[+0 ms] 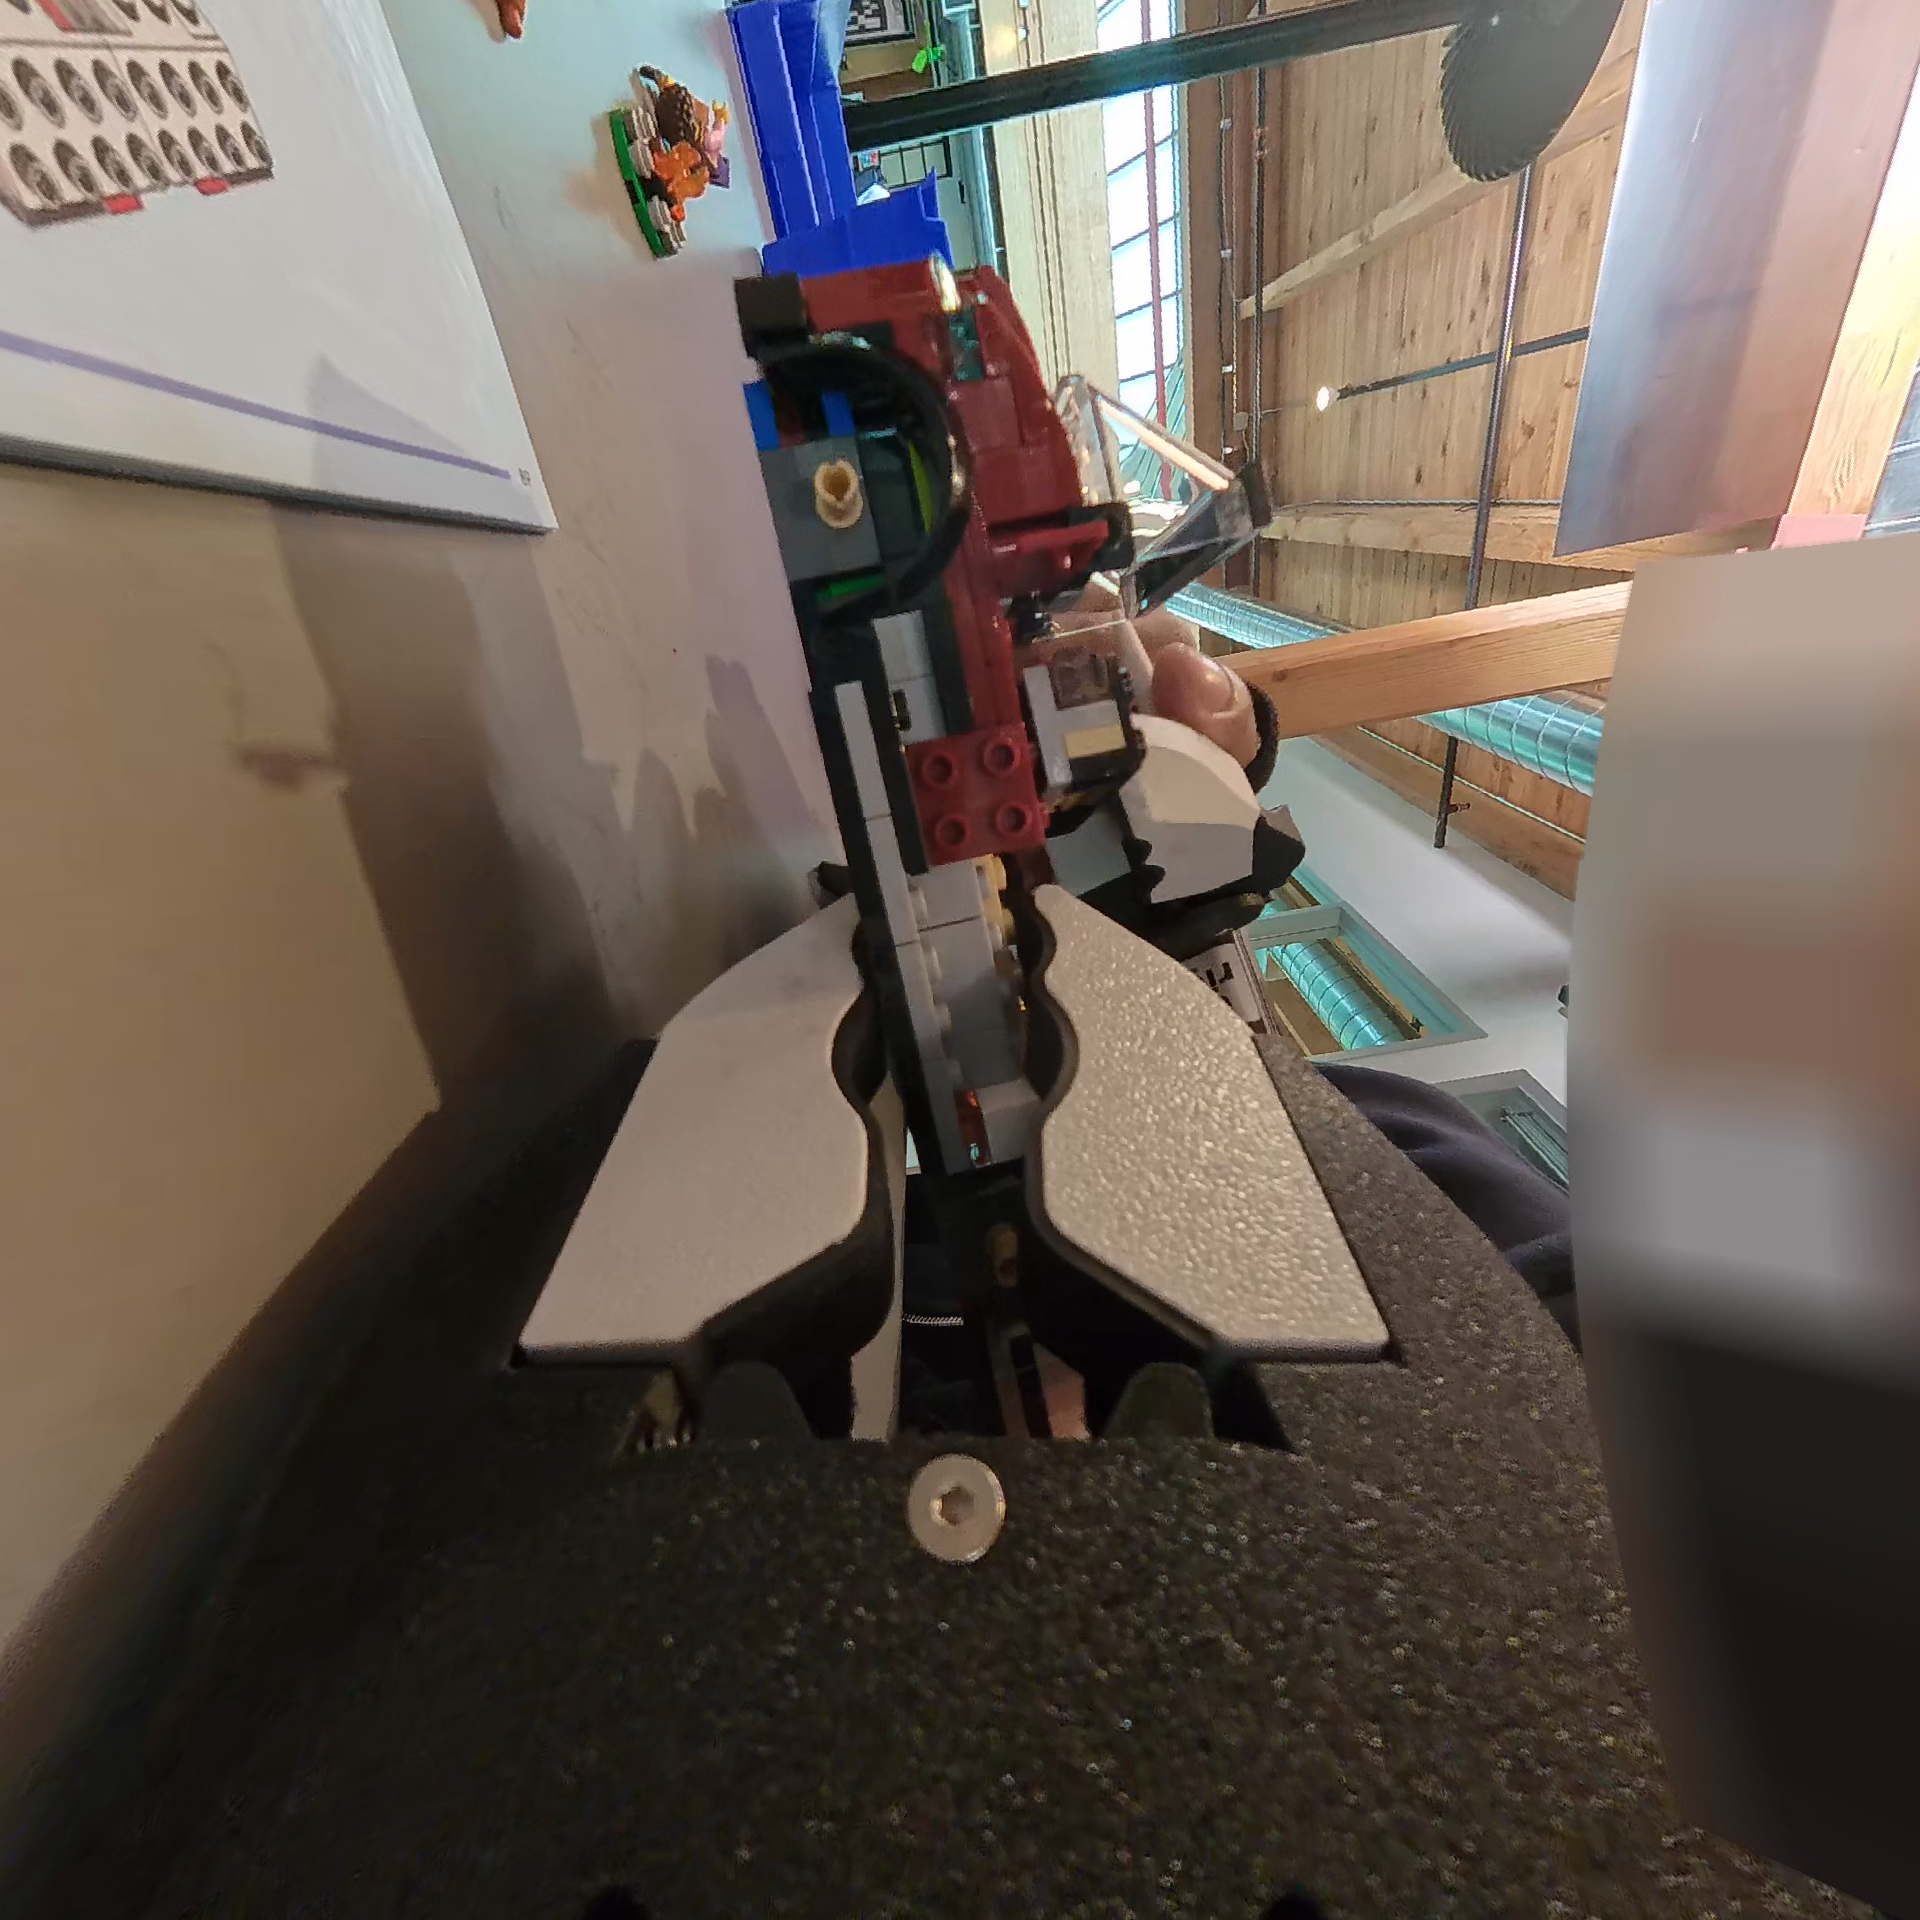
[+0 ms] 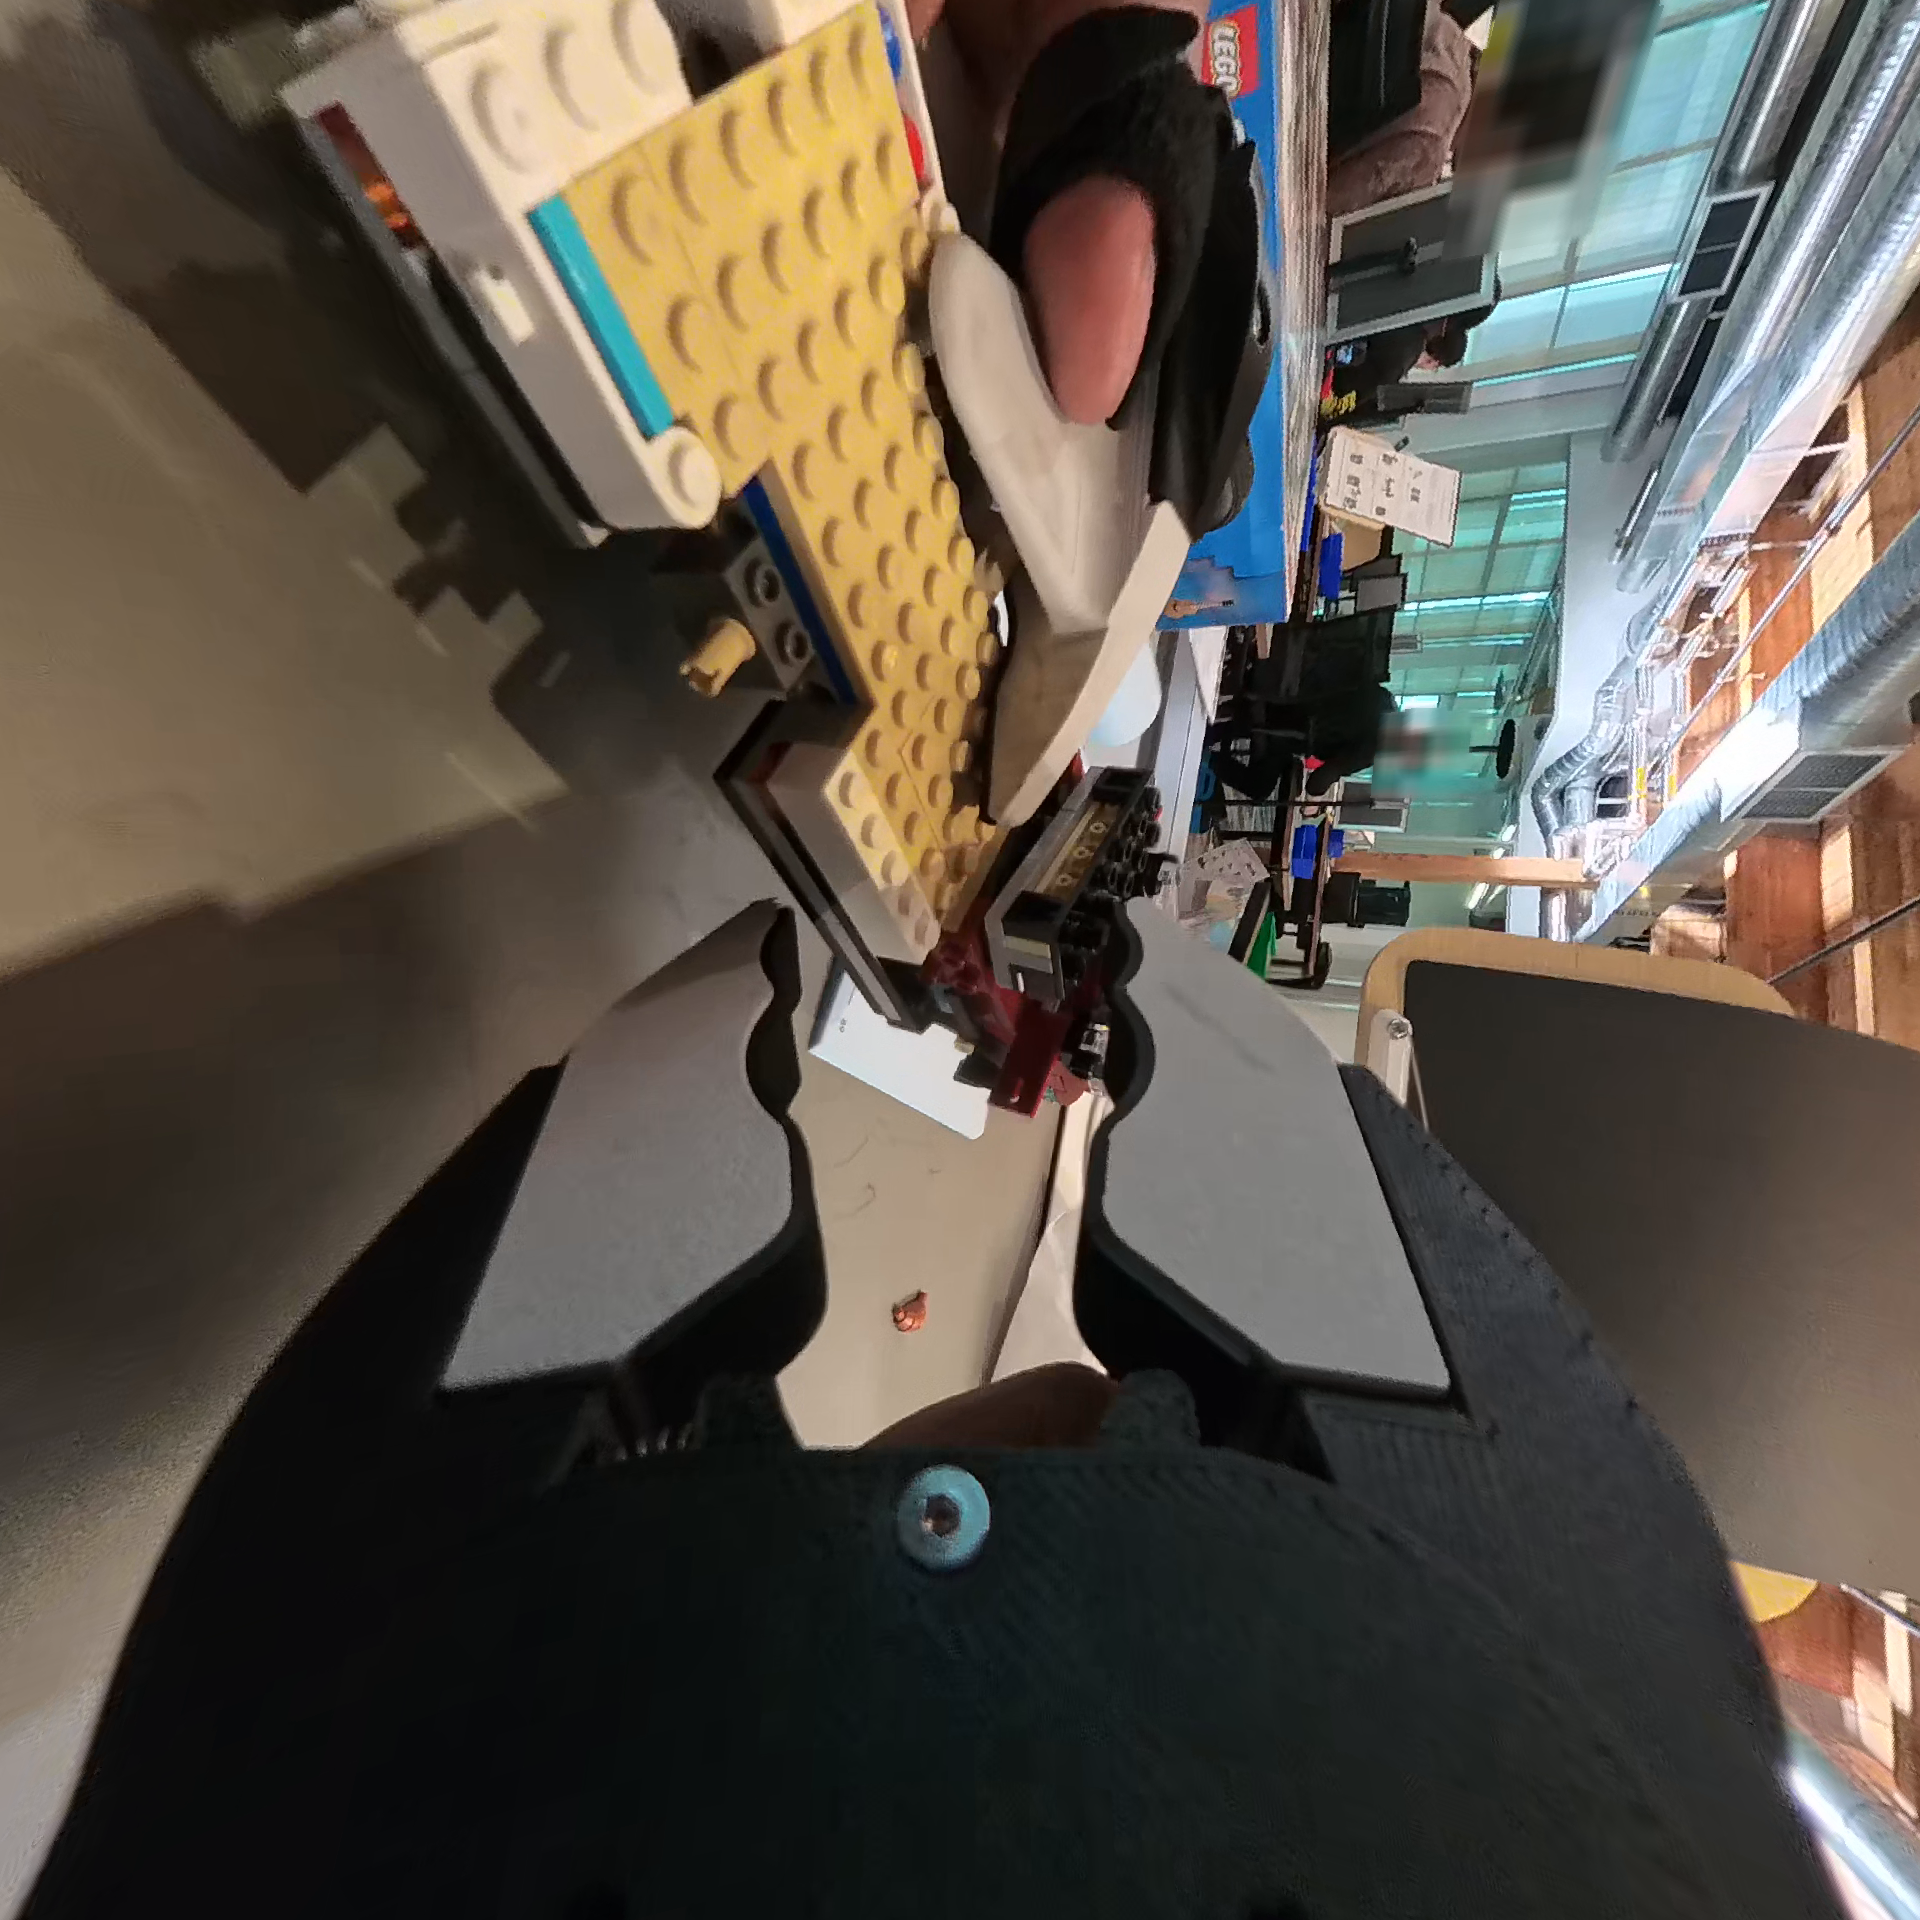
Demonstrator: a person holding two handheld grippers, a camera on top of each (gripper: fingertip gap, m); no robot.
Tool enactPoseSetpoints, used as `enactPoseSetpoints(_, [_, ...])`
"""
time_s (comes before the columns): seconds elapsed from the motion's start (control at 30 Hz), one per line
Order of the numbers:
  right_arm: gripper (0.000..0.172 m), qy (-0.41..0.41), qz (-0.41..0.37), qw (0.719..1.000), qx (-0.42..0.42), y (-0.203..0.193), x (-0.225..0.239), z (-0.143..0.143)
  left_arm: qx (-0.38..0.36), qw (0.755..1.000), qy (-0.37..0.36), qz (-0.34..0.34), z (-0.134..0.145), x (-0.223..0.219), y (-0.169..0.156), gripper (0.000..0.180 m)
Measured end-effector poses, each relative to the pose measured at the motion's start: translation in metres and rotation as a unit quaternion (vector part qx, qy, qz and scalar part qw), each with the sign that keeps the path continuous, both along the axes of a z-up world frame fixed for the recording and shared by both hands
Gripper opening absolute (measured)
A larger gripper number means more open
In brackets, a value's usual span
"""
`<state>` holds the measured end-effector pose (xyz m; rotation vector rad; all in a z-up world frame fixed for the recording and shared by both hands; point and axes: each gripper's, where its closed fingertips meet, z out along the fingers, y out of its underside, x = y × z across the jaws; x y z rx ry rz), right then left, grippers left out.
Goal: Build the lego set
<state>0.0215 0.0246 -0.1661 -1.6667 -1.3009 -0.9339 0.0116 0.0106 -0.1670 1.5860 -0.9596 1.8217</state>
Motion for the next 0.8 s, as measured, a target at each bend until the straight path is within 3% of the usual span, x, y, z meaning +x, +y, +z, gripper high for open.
enactPoseSetpoints(0.3, [0.058, -0.004, -0.011, 1.000, 0.021, -0.003, 0.005, 0.008, -0.007, 1.000, -0.002, 0.001, 0.001, 0.000, 0.001, 0.023])
enactPoseSetpoints(0.63, [0.055, 0.160, -0.045, 0.986, 0.021, -0.018, 0.005, 0.006, -0.016, 1.000, -0.005, 0.011, 0.003, 0.002, 0.006, 0.023])
enactPoseSetpoints(0.8, [0.044, 0.273, -0.051, 0.960, 0.024, -0.019, 0.009, 0.011, -0.019, 1.000, -0.003, 0.013, 0.003, 0.003, 0.007, 0.023])
